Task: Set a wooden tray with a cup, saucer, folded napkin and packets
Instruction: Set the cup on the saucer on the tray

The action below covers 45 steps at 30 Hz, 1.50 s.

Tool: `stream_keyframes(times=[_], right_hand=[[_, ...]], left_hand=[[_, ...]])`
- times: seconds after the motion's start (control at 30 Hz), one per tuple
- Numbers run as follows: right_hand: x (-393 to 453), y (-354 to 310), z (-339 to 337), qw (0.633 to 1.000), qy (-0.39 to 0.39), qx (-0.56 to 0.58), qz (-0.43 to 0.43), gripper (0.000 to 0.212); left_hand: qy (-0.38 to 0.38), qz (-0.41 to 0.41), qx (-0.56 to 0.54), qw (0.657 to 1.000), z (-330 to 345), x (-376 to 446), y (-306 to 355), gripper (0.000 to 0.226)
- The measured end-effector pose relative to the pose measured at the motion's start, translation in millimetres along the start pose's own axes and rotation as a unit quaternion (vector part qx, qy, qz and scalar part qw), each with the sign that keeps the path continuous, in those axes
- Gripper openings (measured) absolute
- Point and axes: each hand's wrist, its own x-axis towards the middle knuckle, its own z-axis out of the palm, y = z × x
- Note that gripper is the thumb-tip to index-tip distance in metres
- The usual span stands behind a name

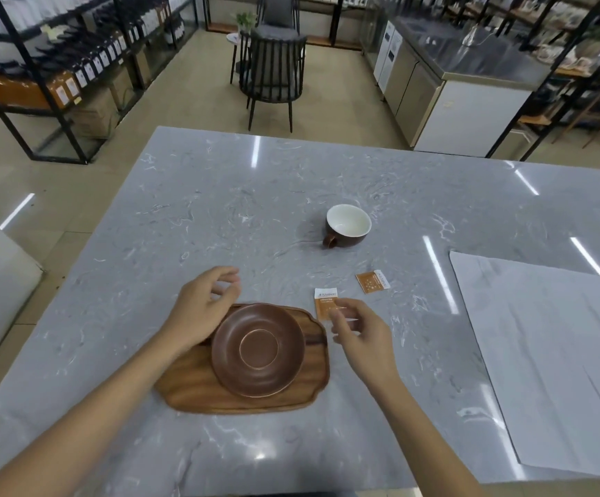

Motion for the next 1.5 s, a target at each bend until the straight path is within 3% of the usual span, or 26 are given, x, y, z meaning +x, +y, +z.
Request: stream_keyframes(times=[0.3, 0.6, 0.7, 0.83, 1.07, 1.27, 1.5], right_hand=[[67.7, 0.2, 1.6, 0.992, 0.028, 0.094, 0.077, 0.009], [142.2, 7.1, 29.3, 0.977, 0.034, 0.163, 0.131, 0.007], [156.9, 6.5, 37.6, 0.971, 0.031, 0.194, 0.135, 0.016], [166.4, 8.1, 42.0, 0.966, 0.025, 0.211, 0.145, 0.006], [174.3, 20.1, 43.4, 0.980, 0.007, 0.166, 0.113, 0.020], [177.5, 25.4, 40.4, 0.995, 0.039, 0.071, 0.065, 0.012], [169.2, 28.6, 26.2, 0.999, 0.049, 0.014, 0.017, 0.008]], left_hand=[[-0.131, 0.056, 0.027, 0.989, 37.7, 130.5, 39.9, 0.036], [-0.229, 0.070, 0.061, 0.969, 85.9, 228.5, 66.2, 0.068], [-0.282, 0.058, 0.048, 0.956, 98.2, 249.5, 65.0, 0.080], [-0.341, 0.049, 0.021, 0.939, 105.3, 269.3, 64.9, 0.092], [-0.407, 0.019, -0.079, 0.910, 116.5, 286.7, 63.9, 0.086], [-0.387, 0.028, -0.123, 0.913, 121.5, 284.4, 56.1, 0.079], [-0.304, 0.044, -0.164, 0.937, 129.5, 264.6, 48.3, 0.076]])
